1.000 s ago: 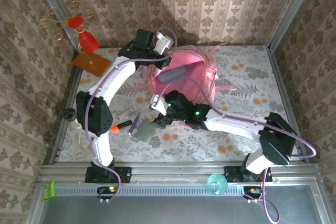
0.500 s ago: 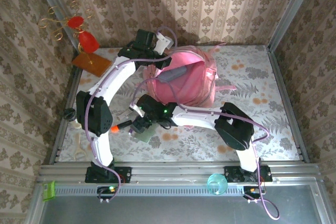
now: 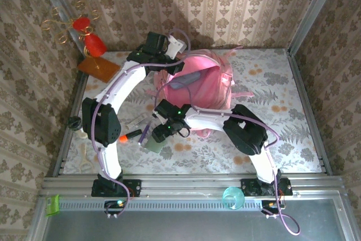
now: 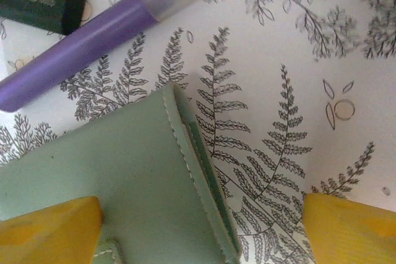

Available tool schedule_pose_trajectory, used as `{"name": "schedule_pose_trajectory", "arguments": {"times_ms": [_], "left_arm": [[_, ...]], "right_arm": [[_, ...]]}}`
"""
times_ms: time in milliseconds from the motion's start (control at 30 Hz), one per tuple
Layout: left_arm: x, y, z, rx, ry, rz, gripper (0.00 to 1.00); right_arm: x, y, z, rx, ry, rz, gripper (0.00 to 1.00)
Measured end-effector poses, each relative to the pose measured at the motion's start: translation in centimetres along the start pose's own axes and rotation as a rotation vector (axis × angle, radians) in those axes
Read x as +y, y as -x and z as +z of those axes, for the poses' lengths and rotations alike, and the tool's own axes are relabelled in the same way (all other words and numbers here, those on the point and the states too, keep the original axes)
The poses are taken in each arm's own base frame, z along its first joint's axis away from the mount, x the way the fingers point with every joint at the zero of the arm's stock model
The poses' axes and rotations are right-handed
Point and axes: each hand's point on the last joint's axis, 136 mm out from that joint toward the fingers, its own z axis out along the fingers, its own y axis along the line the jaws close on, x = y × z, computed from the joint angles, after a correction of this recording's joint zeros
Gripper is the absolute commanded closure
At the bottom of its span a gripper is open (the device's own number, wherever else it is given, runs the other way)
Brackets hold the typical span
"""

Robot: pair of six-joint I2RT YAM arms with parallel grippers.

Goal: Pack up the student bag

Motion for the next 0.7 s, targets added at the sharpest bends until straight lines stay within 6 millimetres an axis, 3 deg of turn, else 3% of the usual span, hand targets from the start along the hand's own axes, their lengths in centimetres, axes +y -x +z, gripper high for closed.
{"name": "schedule_pose_trajectory", "arguments": {"times_ms": [133, 433, 700], "left_arm": [[0.0, 0.0, 0.0, 0.000, 0.000, 0.000, 1.00], [0.0, -0.1, 0.1, 0.001, 0.000, -0.001, 1.00], [0.0, -0.1, 0.1, 0.002, 0.001, 0.000, 1.00]], "right_arm": [[0.6, 0.1, 0.0, 0.006, 0.056, 0.062, 0.50], [1.1, 0.5, 0.0, -0.043, 0.159, 0.149, 0.89], [0.3, 0.5, -2.8, -0.099, 0.220, 0.195, 1.00]]}}
